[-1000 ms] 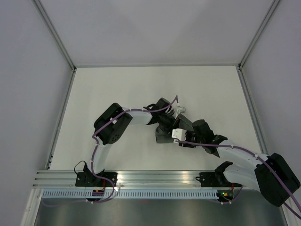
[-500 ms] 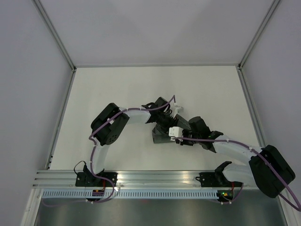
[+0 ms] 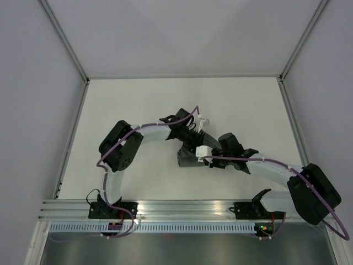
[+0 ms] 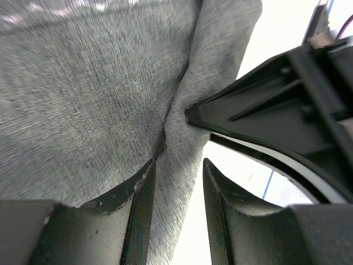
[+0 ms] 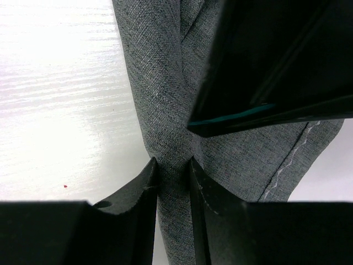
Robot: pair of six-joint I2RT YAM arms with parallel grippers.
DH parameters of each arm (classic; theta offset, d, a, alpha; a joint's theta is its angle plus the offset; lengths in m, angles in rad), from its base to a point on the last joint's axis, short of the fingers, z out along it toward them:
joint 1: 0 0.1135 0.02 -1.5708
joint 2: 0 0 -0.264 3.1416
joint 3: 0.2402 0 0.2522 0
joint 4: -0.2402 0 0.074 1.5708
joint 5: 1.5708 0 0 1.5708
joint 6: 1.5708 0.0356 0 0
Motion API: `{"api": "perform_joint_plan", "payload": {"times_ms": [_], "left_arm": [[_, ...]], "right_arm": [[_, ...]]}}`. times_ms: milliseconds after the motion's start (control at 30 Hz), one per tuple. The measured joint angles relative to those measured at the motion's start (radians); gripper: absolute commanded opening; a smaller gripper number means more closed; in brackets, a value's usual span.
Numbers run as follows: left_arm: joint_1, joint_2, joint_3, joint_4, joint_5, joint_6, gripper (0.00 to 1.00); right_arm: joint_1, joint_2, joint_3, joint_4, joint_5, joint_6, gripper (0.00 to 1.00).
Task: Fold the napkin, place the utensils inside, and roll it up
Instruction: Roll the napkin at the center of the board.
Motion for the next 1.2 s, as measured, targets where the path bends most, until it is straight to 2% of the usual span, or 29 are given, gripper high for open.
{"api": "perform_joint_plan", "payload": {"times_ms": [233, 400, 633, 833, 1000, 1100, 1200], "left_arm": [[0.070, -0.109, -0.034, 0.026, -0.008, -0.002, 0.45], [0.140, -0.265, -0.164, 0.127, -0.069, -0.031, 0.43], [0.162, -0.555, -0.390, 0.286, -0.303, -0.059, 0.42], [0.158, -0.877, -0.609, 0.407, -0.461, -0.058, 0.43], [0.130, -1.069, -0.681, 0.458, -0.512, -0.003, 0.44], [0.068, -1.090, -0.690, 0.465, -0.551, 0.076, 0.46], [-0.047, -1.066, -0.701, 0.467, -0.605, 0.164, 0.48]], "right_arm": [[-0.001, 0.051, 0.050, -0.032, -0.016, -0.007, 0.12], [-0.010, 0.121, 0.128, -0.101, -0.044, -0.014, 0.10], [-0.051, 0.290, 0.328, -0.297, -0.134, -0.035, 0.11], [-0.106, 0.471, 0.533, -0.527, -0.227, -0.086, 0.11], [-0.158, 0.608, 0.672, -0.685, -0.313, -0.104, 0.11], [-0.177, 0.673, 0.739, -0.759, -0.348, -0.102, 0.11], [-0.188, 0.721, 0.789, -0.812, -0.366, -0.093, 0.11]]}}
